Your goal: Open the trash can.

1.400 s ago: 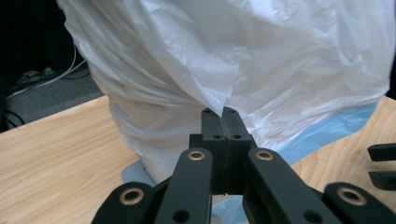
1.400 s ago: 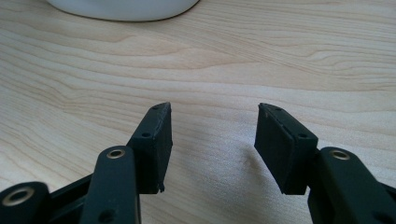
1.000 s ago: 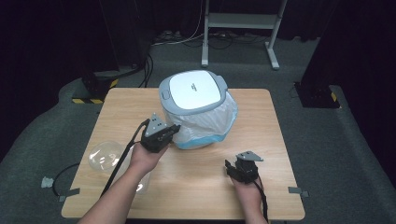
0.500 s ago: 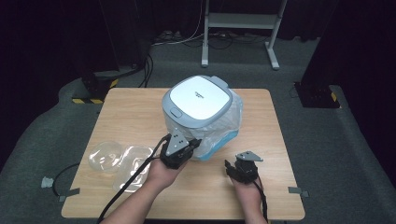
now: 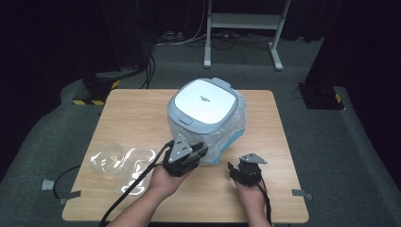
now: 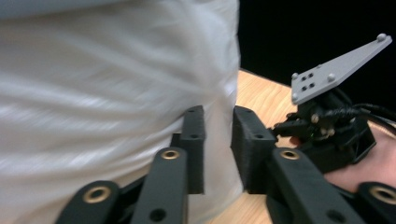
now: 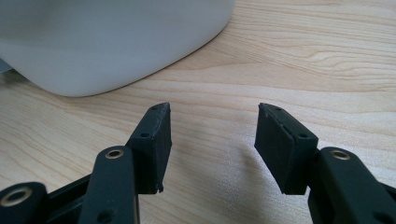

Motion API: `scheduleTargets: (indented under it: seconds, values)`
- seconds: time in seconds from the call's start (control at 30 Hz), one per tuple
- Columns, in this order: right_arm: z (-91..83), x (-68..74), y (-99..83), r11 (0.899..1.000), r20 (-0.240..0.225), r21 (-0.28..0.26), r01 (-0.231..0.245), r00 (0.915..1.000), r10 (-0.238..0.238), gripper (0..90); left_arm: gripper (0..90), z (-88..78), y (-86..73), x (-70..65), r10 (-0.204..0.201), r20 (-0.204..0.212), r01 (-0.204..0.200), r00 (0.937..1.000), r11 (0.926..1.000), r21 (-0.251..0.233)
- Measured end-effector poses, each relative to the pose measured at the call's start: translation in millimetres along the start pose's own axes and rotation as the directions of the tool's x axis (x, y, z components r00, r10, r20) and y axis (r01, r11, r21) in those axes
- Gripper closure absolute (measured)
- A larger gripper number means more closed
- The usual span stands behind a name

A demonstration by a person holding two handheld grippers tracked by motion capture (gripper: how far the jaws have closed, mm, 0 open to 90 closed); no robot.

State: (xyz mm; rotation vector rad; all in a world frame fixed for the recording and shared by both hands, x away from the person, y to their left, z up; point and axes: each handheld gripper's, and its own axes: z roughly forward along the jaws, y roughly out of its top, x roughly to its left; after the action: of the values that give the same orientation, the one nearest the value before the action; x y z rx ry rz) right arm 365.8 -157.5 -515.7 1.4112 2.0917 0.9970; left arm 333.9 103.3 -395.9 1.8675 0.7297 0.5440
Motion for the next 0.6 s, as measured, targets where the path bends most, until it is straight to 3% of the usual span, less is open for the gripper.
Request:
scheduleTargets:
  seconds: [0.23,0.43,0.53,0.6]
  values:
    - [-4.1,-1.1,0.6,1.0,0.005,-0.021,-0.012,0.9999,0.012,46.5,66.2,-27.7,-20.0,33.5,-0.029,-0.093,0.032,0.9953,0.9989,0.034]
    - [-12.2,0.3,2.2,0.998,0.021,-0.057,-0.01,0.9997,0.011,51.4,71.8,-38.8,-30.1,77.7,-0.087,-0.187,0.097,0.9785,0.9942,0.046]
    - [-23.0,2.0,7.5,0.995,0.008,-0.095,-0.012,0.9999,0.013,61.9,78.9,-34.9,-28.6,105.5,-0.126,-0.231,0.139,0.9648,0.9893,0.044]
    - [-35.9,4.1,16.7,0.989,0.004,-0.148,-0.019,0.9998,0.02,68.2,83.5,-30.0,-22.7,120.2,-0.136,-0.248,0.151,0.9592,0.9876,0.041]
